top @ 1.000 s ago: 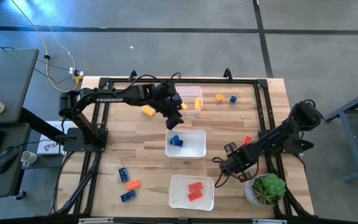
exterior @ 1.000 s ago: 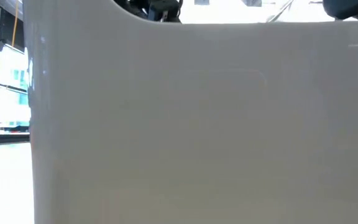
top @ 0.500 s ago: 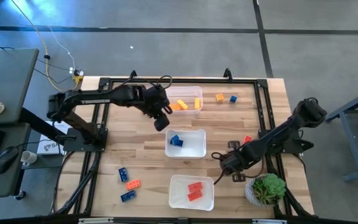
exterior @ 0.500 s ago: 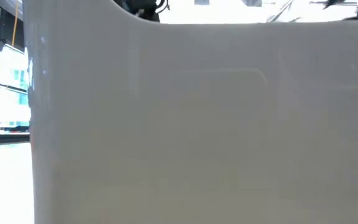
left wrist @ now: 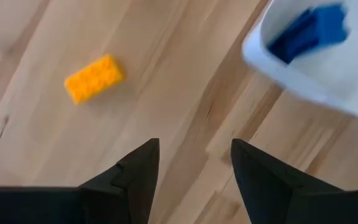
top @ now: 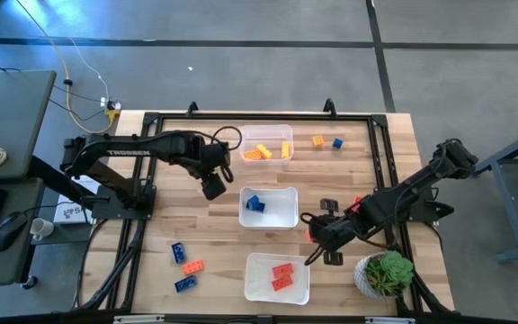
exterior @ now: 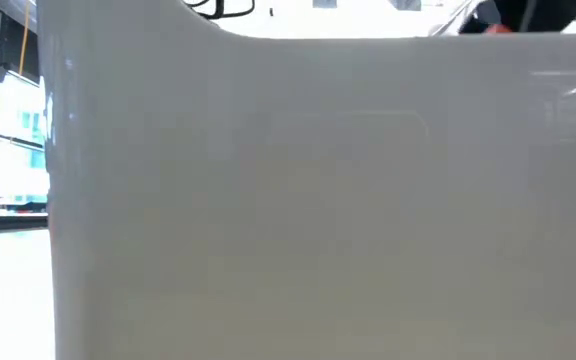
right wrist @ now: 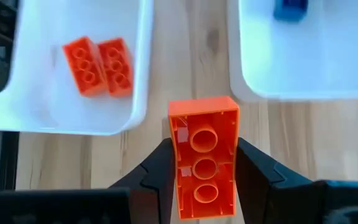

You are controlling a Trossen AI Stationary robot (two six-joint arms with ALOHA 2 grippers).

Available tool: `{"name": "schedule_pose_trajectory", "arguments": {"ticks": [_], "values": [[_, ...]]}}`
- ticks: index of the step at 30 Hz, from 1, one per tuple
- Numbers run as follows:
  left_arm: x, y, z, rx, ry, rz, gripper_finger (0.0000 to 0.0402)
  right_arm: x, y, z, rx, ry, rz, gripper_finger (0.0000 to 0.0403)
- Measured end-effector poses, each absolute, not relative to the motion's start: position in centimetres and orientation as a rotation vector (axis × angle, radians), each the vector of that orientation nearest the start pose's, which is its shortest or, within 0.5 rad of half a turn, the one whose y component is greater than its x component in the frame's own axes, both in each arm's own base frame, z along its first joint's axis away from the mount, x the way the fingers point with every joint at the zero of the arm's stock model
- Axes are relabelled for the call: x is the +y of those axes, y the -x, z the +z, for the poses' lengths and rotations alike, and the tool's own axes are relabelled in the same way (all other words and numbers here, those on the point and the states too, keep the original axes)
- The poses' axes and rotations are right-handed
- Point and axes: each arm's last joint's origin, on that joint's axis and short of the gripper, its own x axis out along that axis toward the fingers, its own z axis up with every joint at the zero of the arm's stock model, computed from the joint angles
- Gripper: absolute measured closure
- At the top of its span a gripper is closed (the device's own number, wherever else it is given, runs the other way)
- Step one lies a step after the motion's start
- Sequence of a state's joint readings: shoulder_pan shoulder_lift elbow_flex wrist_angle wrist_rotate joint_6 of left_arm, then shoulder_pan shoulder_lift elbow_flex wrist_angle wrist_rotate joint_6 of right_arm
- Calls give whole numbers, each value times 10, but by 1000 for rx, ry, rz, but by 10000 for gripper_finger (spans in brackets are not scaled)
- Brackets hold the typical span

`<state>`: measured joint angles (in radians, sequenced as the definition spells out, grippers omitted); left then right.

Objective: Sort & place blocks by color
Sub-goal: Put the orange game piece into the bottom white bin

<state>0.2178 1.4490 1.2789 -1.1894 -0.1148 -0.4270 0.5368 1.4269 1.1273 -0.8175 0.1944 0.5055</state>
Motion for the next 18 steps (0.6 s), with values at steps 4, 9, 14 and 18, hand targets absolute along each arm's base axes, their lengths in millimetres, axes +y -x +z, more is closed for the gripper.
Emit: {"name": "schedule_pose_trajectory", "arguments": {"ticks": [4,9,14,18], "values": [[50,-249,288,1344,411,560,216,137,-247,273,1028,-33,93,298],[35,-244,289,1405,391,547,216,137,-260,282,943,-109,232,294],[21,-242,286,1434,408,569,216,139,-265,276,937,-78,372,295],[6,-240,278,1463,440,579,216,144,-275,264,930,-82,517,295]]}}
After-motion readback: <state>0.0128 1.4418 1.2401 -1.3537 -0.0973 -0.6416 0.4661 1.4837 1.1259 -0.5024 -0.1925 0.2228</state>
